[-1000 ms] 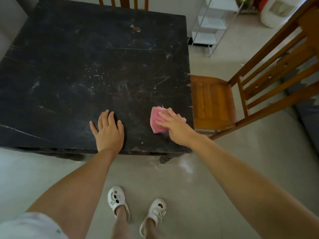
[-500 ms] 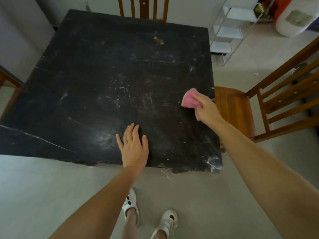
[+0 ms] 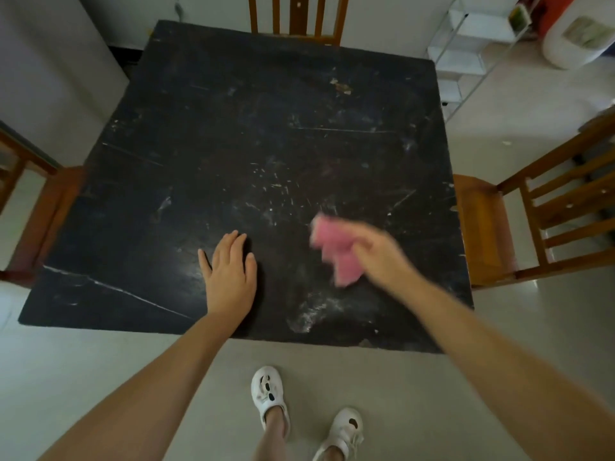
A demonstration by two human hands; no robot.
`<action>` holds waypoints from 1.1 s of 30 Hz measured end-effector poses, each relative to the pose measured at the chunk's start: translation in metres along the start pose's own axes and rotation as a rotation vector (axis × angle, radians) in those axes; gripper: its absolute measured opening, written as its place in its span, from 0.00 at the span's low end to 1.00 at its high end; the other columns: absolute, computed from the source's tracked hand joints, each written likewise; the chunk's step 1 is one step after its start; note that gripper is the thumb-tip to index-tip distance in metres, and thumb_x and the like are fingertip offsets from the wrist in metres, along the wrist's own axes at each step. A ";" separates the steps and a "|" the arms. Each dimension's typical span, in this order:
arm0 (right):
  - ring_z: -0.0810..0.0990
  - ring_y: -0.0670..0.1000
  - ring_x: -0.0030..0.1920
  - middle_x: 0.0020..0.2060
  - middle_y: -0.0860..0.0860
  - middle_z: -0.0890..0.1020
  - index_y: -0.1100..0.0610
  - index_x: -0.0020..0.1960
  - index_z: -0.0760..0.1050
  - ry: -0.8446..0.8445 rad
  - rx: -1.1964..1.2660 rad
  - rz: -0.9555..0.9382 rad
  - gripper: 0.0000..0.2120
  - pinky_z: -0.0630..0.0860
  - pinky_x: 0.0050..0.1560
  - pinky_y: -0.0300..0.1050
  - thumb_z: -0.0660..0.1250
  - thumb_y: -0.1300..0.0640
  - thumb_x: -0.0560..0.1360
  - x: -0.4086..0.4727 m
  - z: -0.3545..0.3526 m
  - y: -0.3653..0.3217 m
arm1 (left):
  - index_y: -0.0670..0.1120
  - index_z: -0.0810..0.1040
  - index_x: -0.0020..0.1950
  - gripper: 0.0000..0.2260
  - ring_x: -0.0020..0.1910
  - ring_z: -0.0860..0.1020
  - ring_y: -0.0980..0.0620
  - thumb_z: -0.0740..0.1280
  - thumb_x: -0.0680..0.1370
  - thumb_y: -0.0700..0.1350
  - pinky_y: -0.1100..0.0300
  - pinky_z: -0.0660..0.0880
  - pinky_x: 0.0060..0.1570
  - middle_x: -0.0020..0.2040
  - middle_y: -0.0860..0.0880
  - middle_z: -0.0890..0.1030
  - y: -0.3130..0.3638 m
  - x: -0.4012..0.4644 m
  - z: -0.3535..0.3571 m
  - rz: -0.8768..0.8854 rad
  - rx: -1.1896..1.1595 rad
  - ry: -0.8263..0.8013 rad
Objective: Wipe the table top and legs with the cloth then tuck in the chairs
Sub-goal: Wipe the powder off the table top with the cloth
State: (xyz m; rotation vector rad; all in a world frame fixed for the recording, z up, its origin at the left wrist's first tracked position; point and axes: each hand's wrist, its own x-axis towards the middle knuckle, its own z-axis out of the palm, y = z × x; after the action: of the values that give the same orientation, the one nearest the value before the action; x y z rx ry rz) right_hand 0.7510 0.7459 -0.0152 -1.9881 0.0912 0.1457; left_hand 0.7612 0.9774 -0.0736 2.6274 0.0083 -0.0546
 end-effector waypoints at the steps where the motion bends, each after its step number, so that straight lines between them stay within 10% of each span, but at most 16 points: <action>1: 0.79 0.38 0.44 0.53 0.51 0.79 0.56 0.62 0.74 0.172 -0.022 0.083 0.25 0.74 0.46 0.33 0.53 0.75 0.72 0.028 -0.023 0.001 | 0.44 0.66 0.70 0.18 0.73 0.58 0.51 0.53 0.81 0.45 0.45 0.40 0.72 0.72 0.47 0.65 -0.002 0.000 0.002 0.017 0.024 -0.003; 4: 0.73 0.53 0.63 0.66 0.57 0.72 0.55 0.69 0.68 0.355 -0.346 0.254 0.21 0.68 0.62 0.39 0.55 0.64 0.78 0.102 -0.076 0.024 | 0.45 0.67 0.69 0.22 0.73 0.59 0.51 0.47 0.80 0.51 0.46 0.41 0.72 0.71 0.47 0.66 -0.007 0.000 0.007 0.043 0.065 0.008; 8: 0.52 0.64 0.73 0.75 0.58 0.55 0.55 0.74 0.59 0.158 -0.847 0.274 0.24 0.51 0.73 0.59 0.55 0.62 0.78 0.119 -0.043 0.052 | 0.45 0.66 0.69 0.28 0.72 0.60 0.51 0.41 0.76 0.55 0.48 0.40 0.72 0.71 0.48 0.67 -0.009 0.001 0.009 0.053 0.043 0.039; 16: 0.57 0.62 0.73 0.68 0.61 0.69 0.60 0.64 0.74 -0.363 -0.525 -0.366 0.25 0.50 0.74 0.59 0.49 0.67 0.71 -0.017 0.112 0.012 | 0.40 0.65 0.69 0.24 0.70 0.63 0.46 0.48 0.77 0.49 0.49 0.45 0.72 0.69 0.42 0.68 -0.016 -0.005 -0.010 -0.007 -0.231 0.086; 21: 0.74 0.53 0.64 0.60 0.55 0.79 0.59 0.56 0.80 -0.367 -0.391 -0.213 0.19 0.65 0.69 0.49 0.56 0.69 0.73 -0.009 0.092 -0.024 | 0.43 0.65 0.69 0.17 0.71 0.62 0.47 0.52 0.81 0.43 0.49 0.43 0.73 0.70 0.44 0.67 -0.036 -0.033 -0.022 -0.116 -0.108 0.163; 26: 0.42 0.53 0.76 0.75 0.45 0.55 0.45 0.71 0.64 -0.694 -0.816 -0.396 0.29 0.40 0.72 0.59 0.53 0.68 0.76 0.001 0.096 -0.012 | 0.43 0.65 0.70 0.18 0.73 0.59 0.49 0.53 0.81 0.43 0.48 0.41 0.72 0.71 0.45 0.65 -0.025 -0.063 -0.006 -0.246 -0.063 0.184; 33: 0.32 0.55 0.71 0.74 0.46 0.45 0.46 0.73 0.57 -0.499 -0.952 -0.348 0.26 0.33 0.69 0.55 0.49 0.62 0.77 -0.126 -0.013 0.083 | 0.44 0.62 0.72 0.19 0.74 0.55 0.50 0.51 0.81 0.47 0.45 0.41 0.71 0.74 0.46 0.61 0.033 -0.087 0.025 -0.118 0.016 0.083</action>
State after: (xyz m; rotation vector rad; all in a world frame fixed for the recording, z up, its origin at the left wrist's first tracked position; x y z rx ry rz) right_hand 0.6159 0.6996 -0.0664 -2.7898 -0.7728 0.5255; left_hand 0.6736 0.9370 -0.0759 2.6406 0.1925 0.0141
